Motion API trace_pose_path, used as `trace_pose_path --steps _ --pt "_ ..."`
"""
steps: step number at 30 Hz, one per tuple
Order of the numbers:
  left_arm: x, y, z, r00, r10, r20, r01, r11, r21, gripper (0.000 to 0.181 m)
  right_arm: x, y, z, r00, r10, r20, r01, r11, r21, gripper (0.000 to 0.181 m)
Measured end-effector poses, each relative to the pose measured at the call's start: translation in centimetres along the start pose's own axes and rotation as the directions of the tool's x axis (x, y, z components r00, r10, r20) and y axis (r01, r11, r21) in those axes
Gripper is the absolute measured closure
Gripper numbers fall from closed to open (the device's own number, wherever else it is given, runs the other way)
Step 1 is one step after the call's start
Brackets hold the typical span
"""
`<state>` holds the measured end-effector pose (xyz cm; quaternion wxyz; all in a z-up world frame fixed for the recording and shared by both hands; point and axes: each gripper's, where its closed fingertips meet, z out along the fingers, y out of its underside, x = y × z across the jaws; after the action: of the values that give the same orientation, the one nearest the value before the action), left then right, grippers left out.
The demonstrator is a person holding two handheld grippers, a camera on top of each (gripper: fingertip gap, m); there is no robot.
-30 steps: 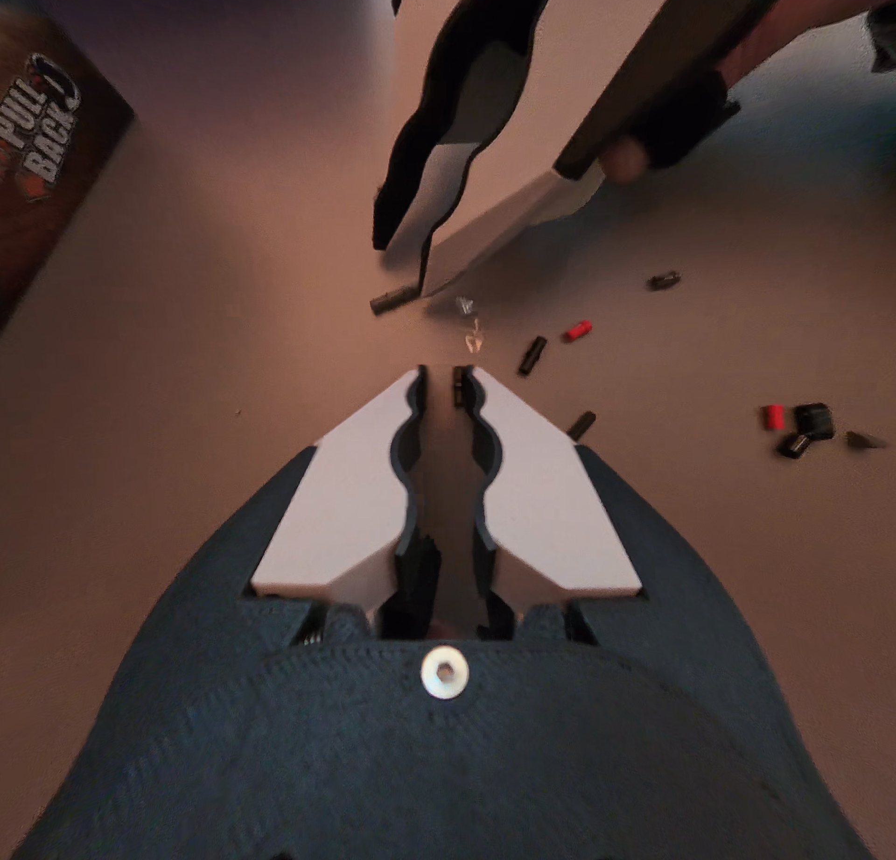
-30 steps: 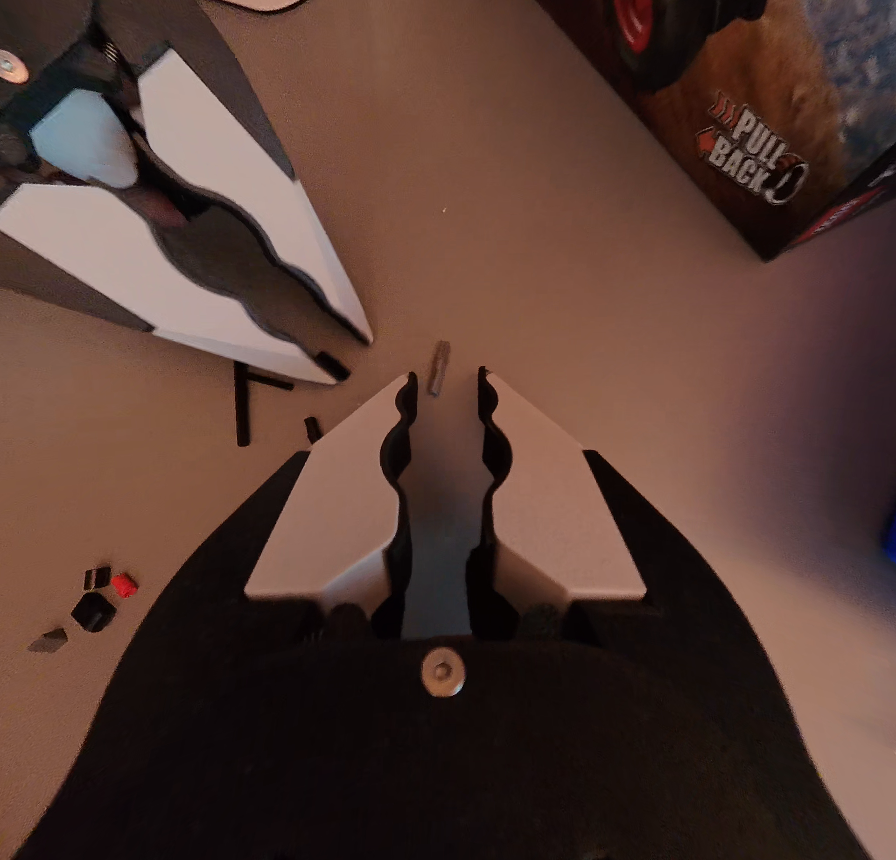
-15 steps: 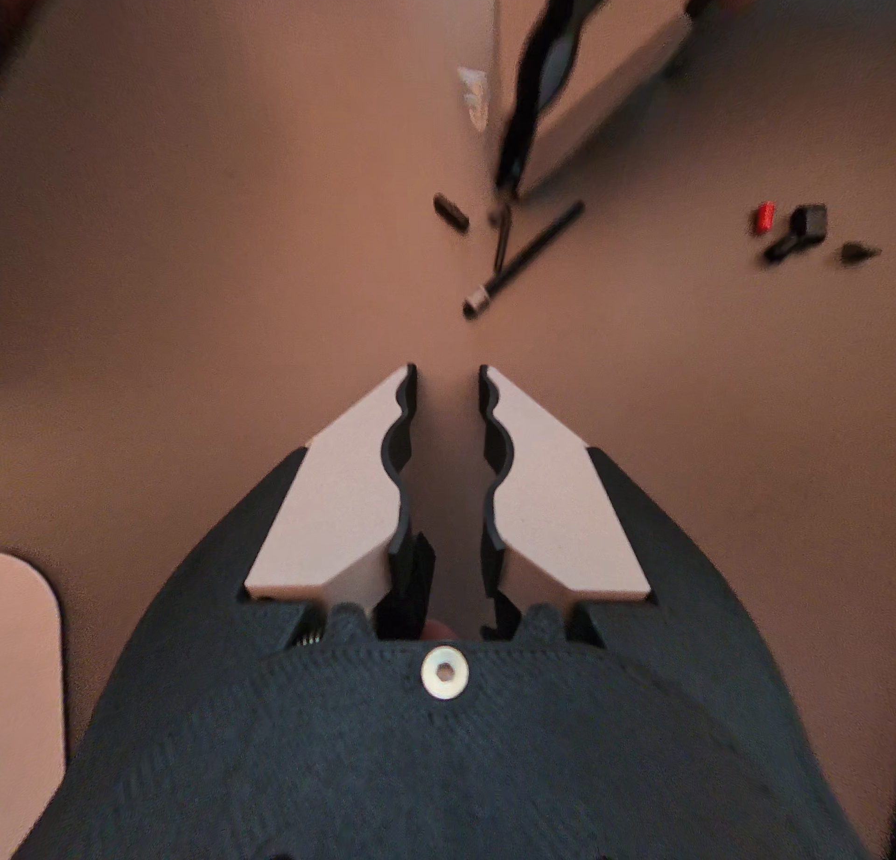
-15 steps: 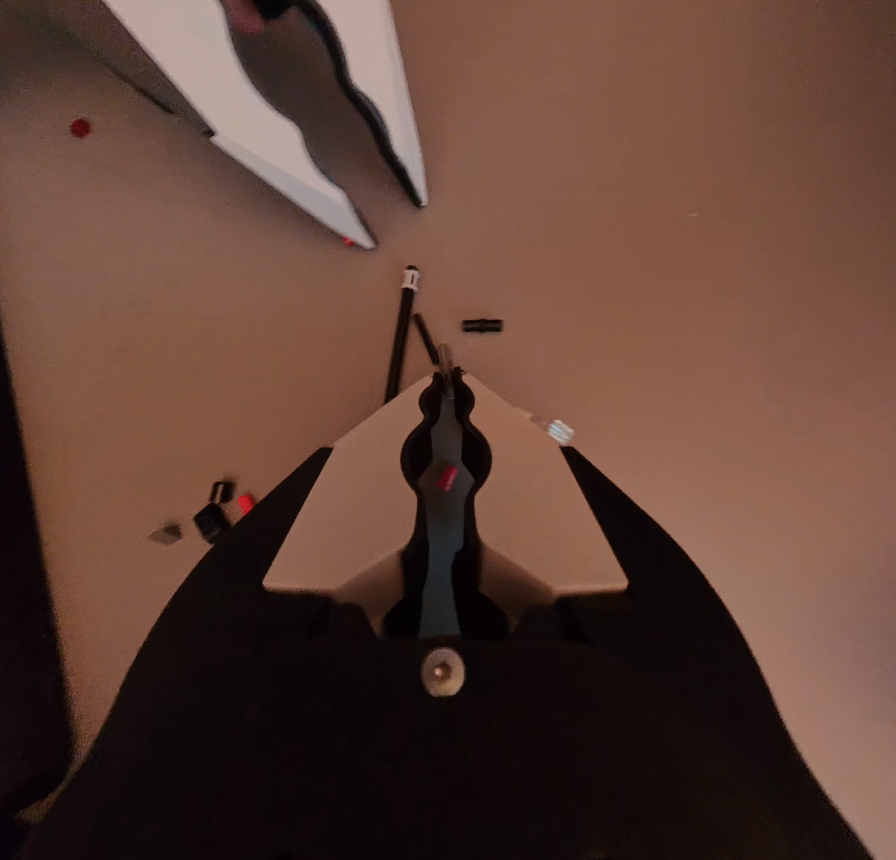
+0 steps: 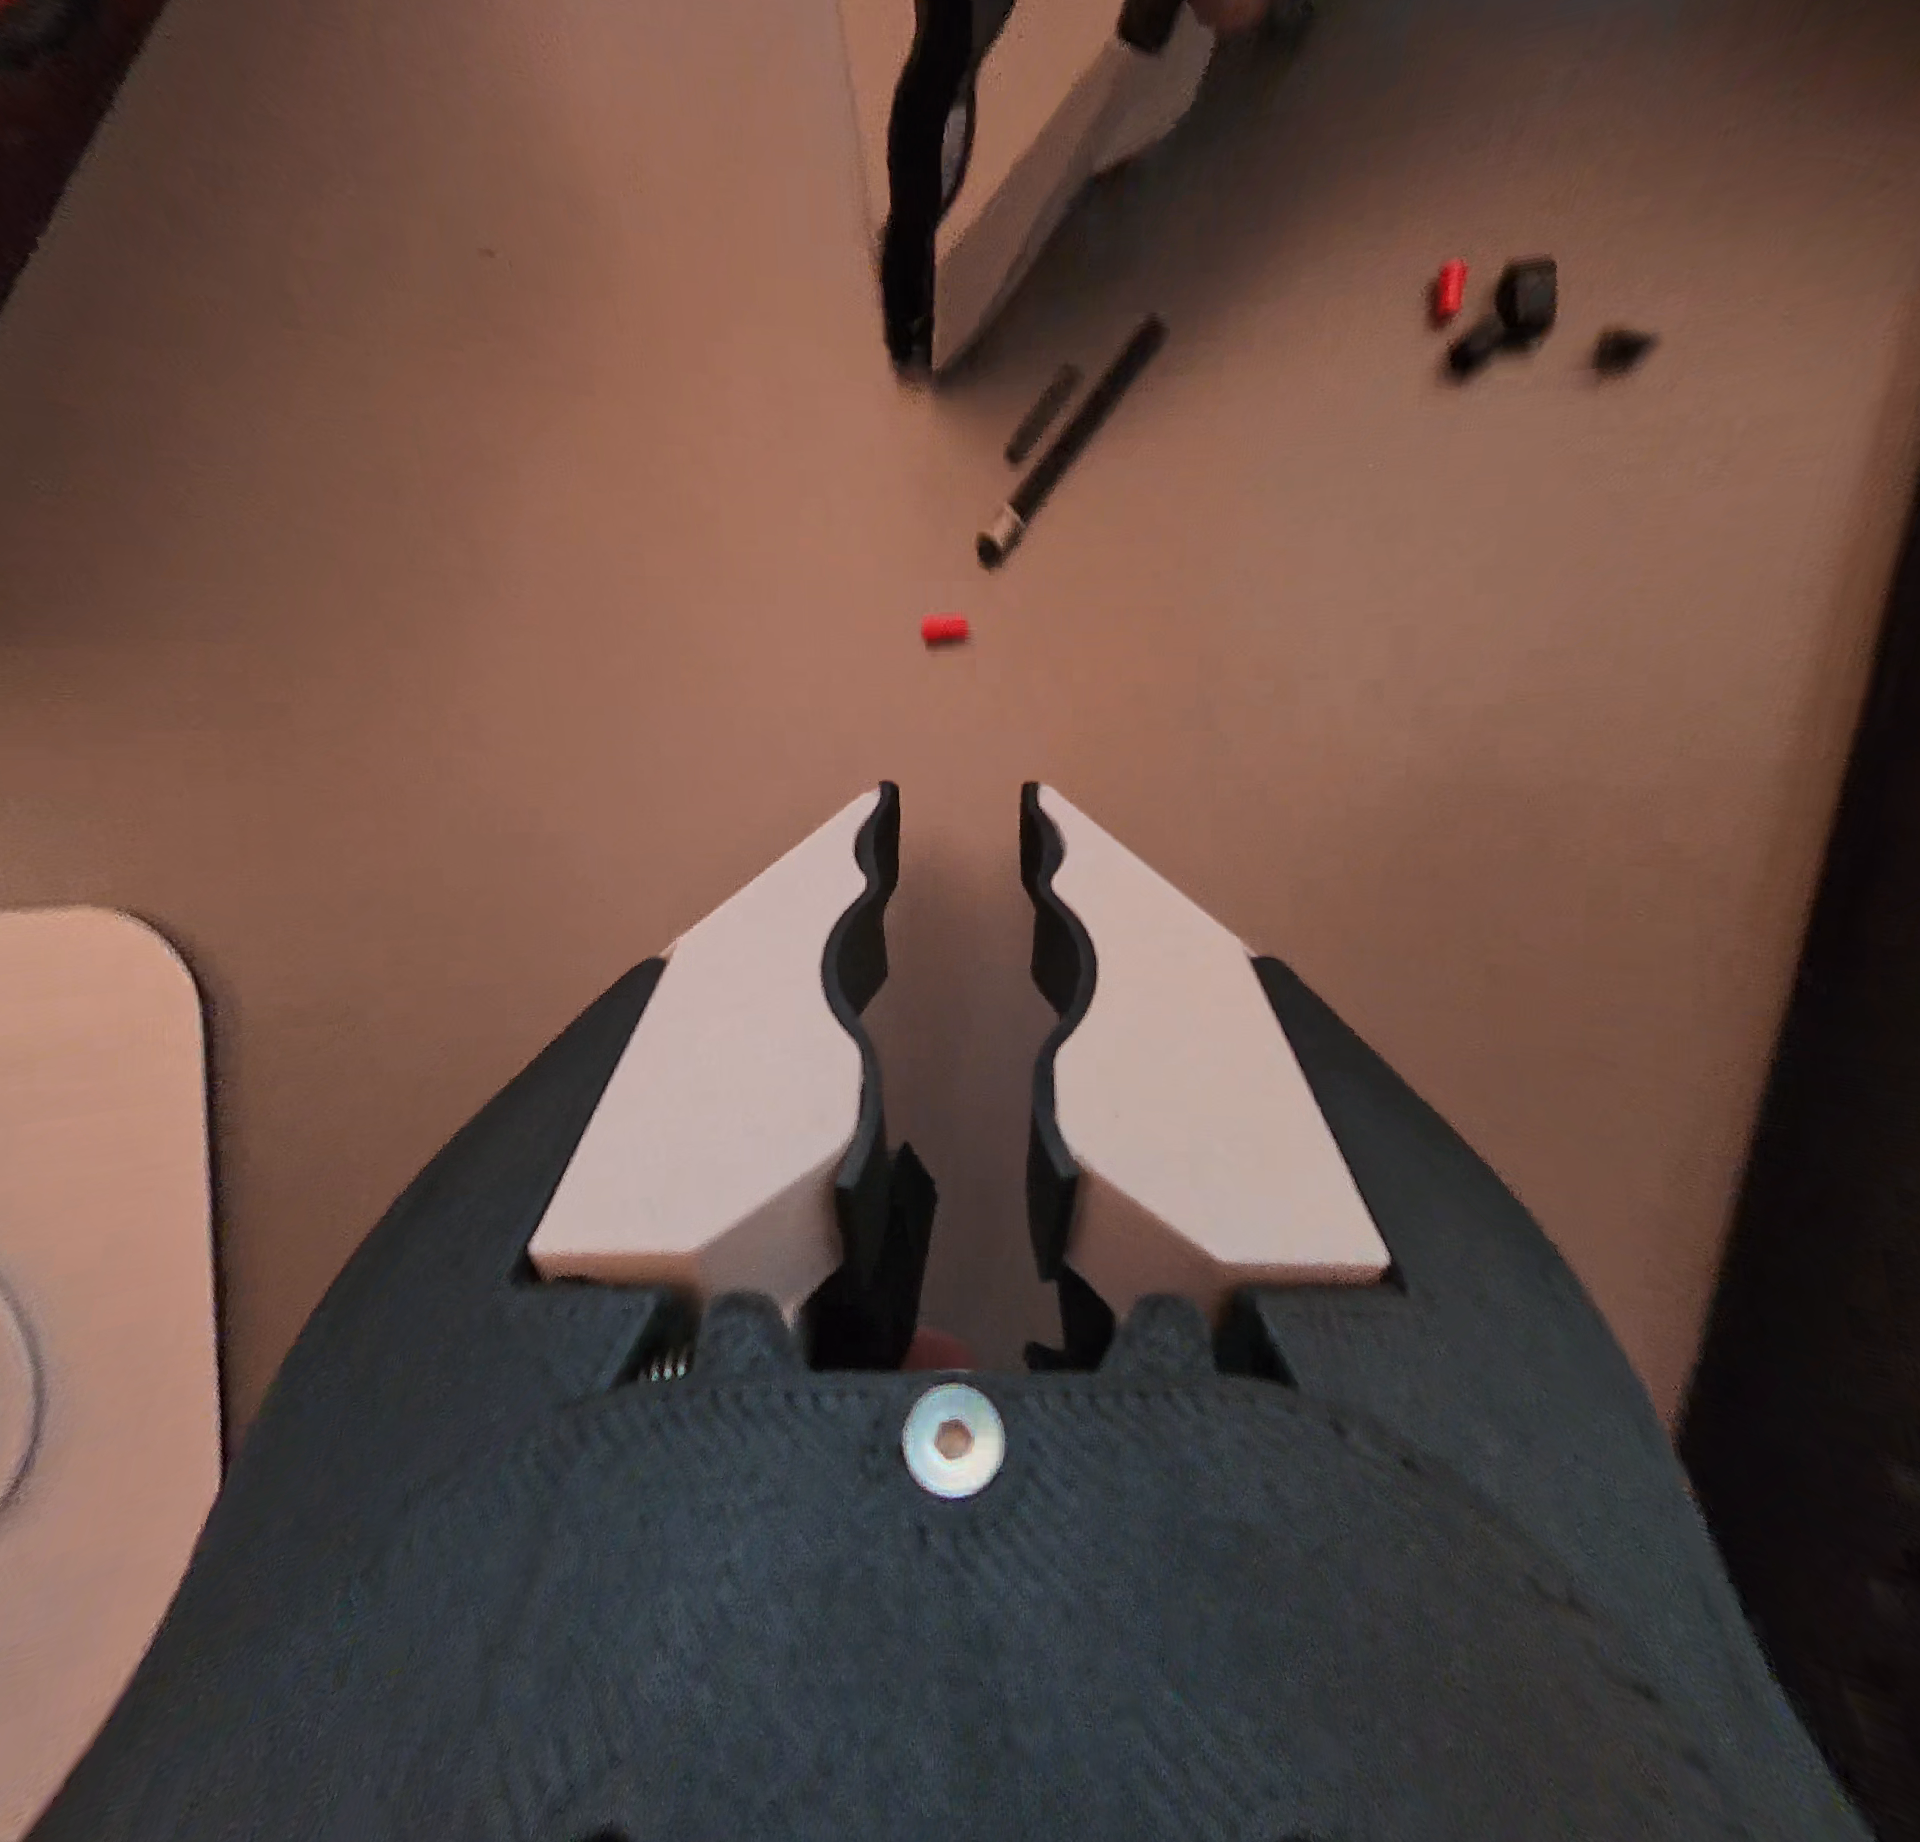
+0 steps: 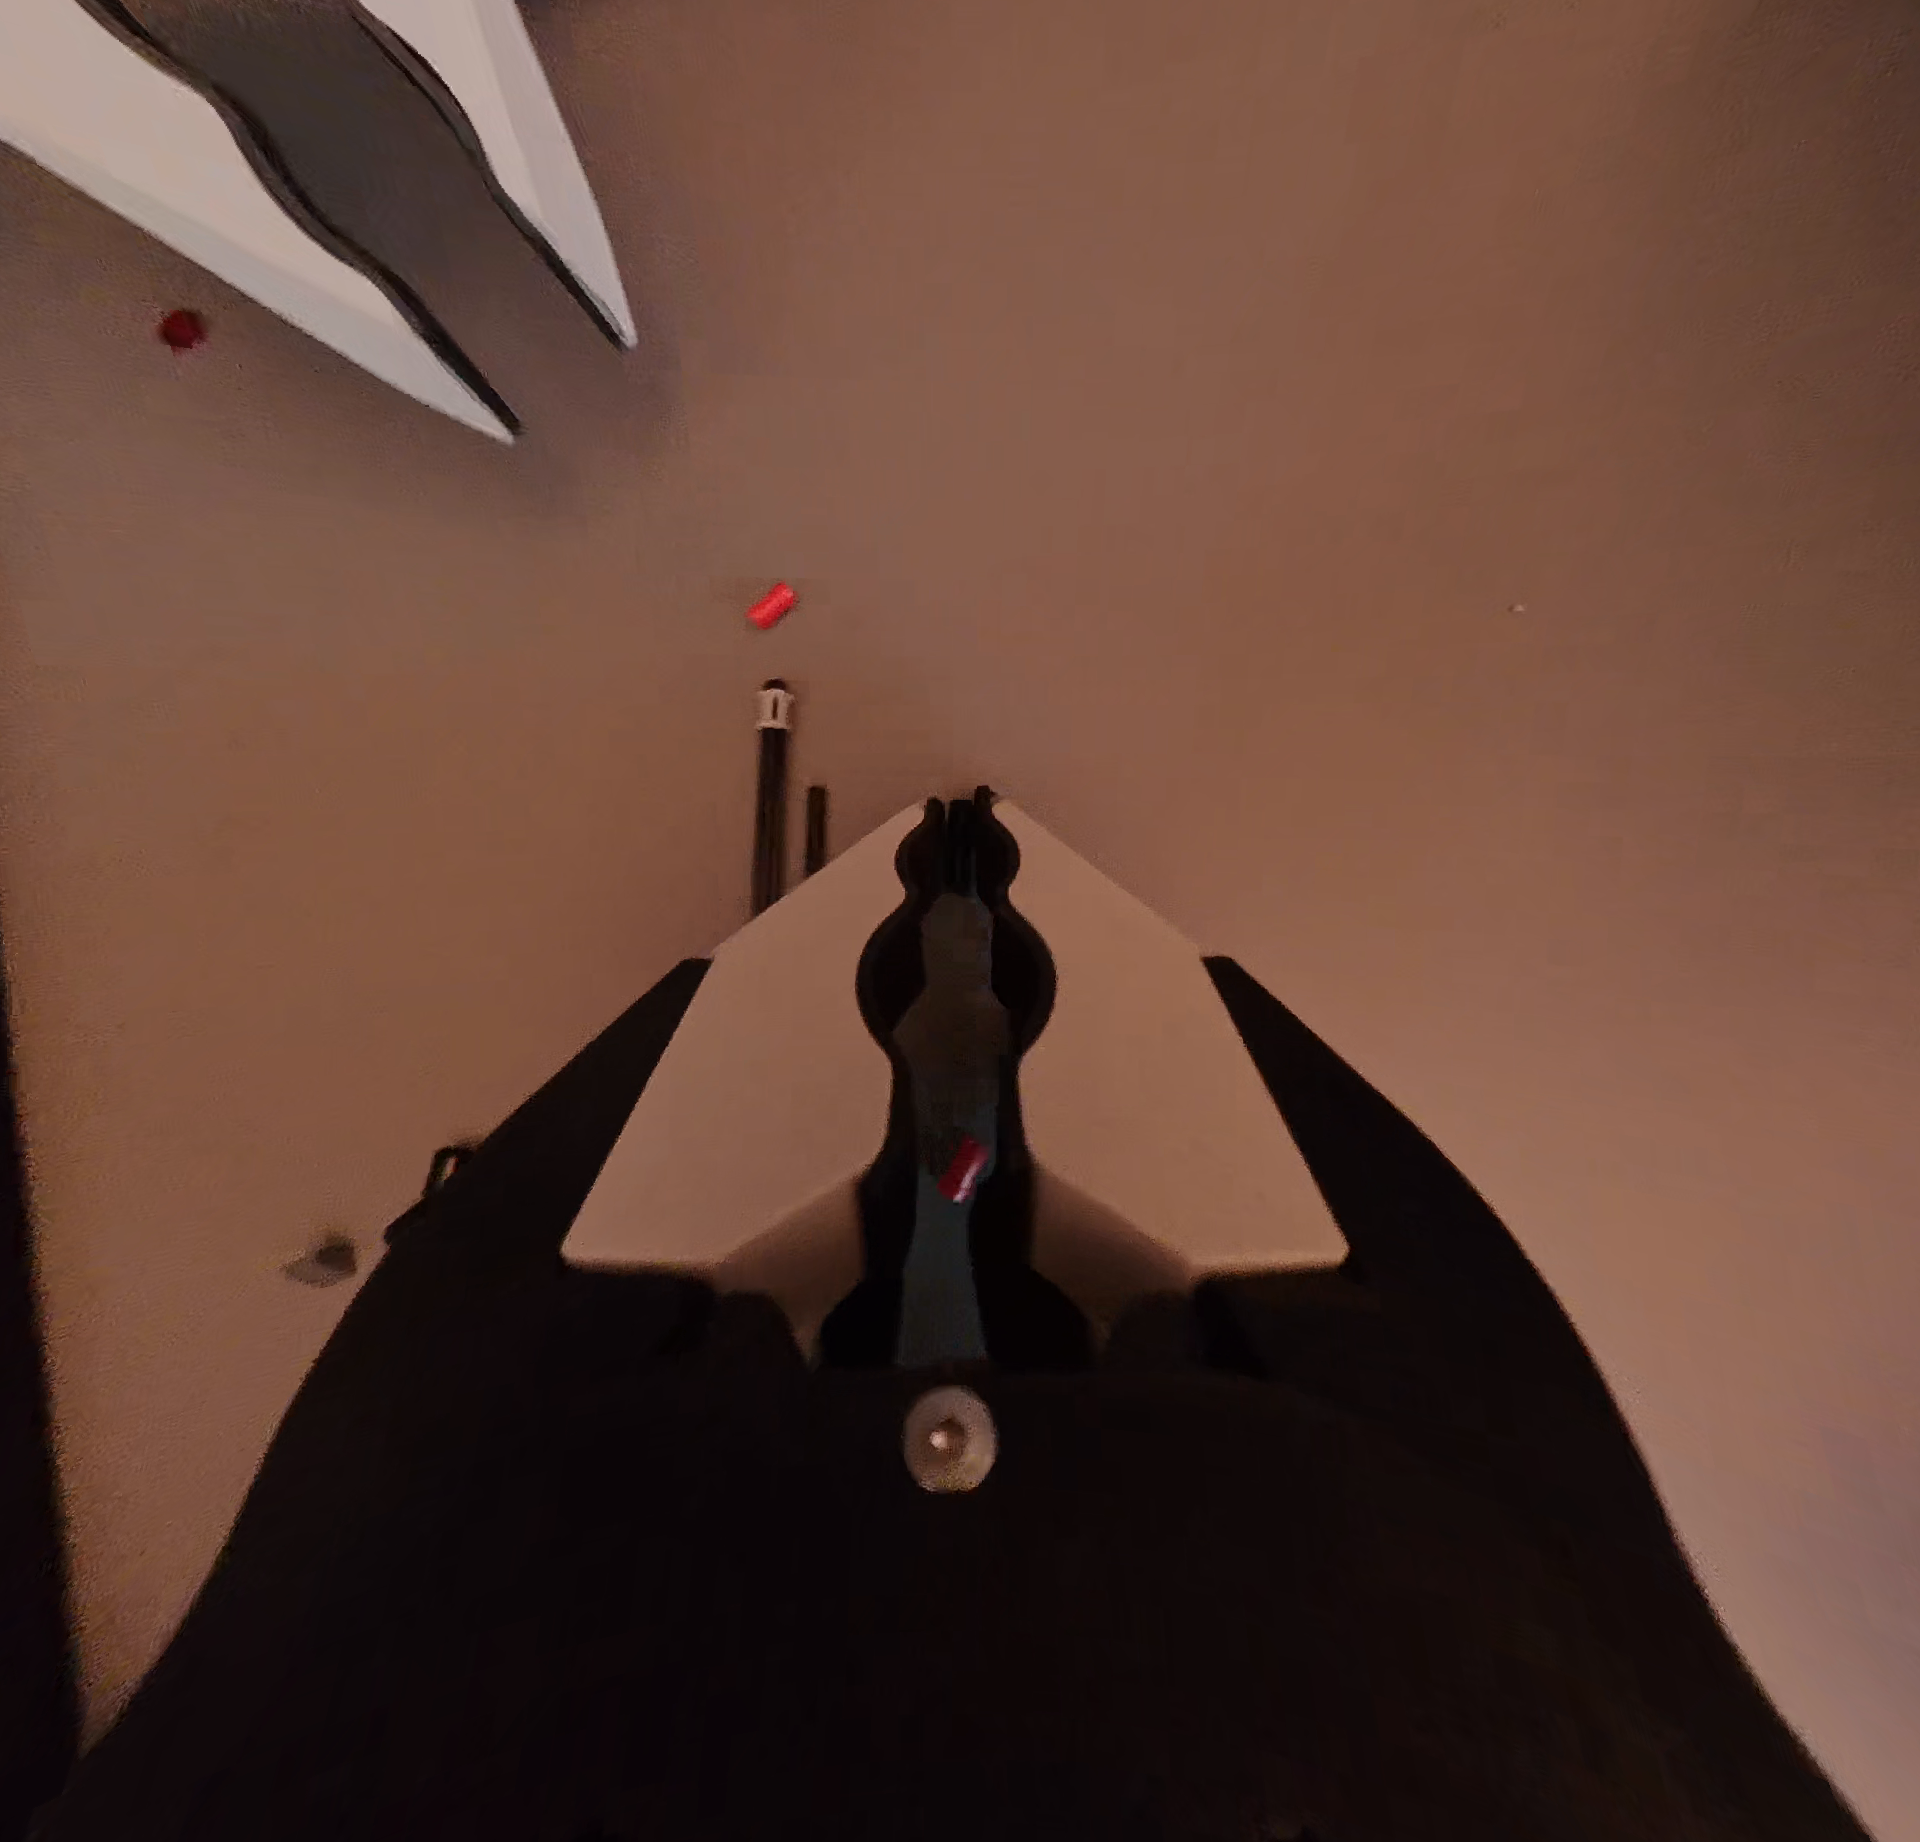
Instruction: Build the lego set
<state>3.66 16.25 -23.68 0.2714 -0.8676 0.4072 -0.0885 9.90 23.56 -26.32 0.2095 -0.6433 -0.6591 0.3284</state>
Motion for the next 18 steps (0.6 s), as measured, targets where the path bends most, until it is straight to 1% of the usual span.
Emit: trace_pose_path --steps 3,5,7,9,12,13,14,15,16,18 --pt "1.8 2.7 -2.6 1.0 0.011 0.01 -0.011 1.0 -0.027 0.154 -0.5 0.2 -0.5 1.0 -0.01 -0.007 0.01 1.0 -0.003 0.173" --pt "3.6 4.9 -4.4 1.0 0.019 -0.01 -0.019 0.998 -0.055 0.147 -0.6 -0.2 -1.5 1.0 -0.006 -0.017 0.006 0.999 0.034 0.17" --pt "4.6 7.5 -5.6 1.0 0.007 -0.008 -0.008 0.995 -0.096 0.141 -0.2 -0.6 -2.8 0.999 0.016 -0.039 -0.012 0.997 0.08 0.165" --pt "5.4 9.8 -6.3 1.0 -0.014 -0.002 0.014 0.99 -0.139 0.137 0.7 -0.4 -3.7 0.996 0.047 -0.069 -0.04 0.994 0.098 0.159" --pt "6.9 12.3 -5.7 0.999 -0.033 -0.024 0.028 0.984 -0.175 0.144 1.7 0.7 -4.6 0.991 0.078 -0.11 -0.069 0.993 0.092 0.159" --pt "7.2 12.7 -5.3 0.999 -0.038 -0.026 0.033 0.983 -0.182 0.146 2.0 0.9 -4.7 0.989 0.086 -0.123 -0.075 0.993 0.091 0.159" --pt "7.3 12.2 -5.2 0.999 -0.048 -0.024 0.044 0.989 -0.143 0.155 2.2 1.1 -4.9 0.987 0.094 -0.131 -0.083 0.992 0.092 0.159" --pt "7.6 12.2 -5.0 0.998 -0.058 -0.026 0.054 0.988 -0.142 0.164 2.3 1.3 -5.0 0.986 0.102 -0.132 -0.089 0.991 0.098 0.159" --pt "7.4 12.1 -4.9 0.999 -0.041 0.003 0.041 0.99 -0.136 0.171 2.3 1.3 -5.2 0.986 0.107 -0.131 -0.093 0.99 0.108 0.16" --pt "7.4 11.8 -4.7 0.999 -0.021 0.026 0.025 0.991 -0.131 0.171 2.4 1.4 -5.5 0.984 0.119 -0.13 -0.103 0.986 0.129 0.161"
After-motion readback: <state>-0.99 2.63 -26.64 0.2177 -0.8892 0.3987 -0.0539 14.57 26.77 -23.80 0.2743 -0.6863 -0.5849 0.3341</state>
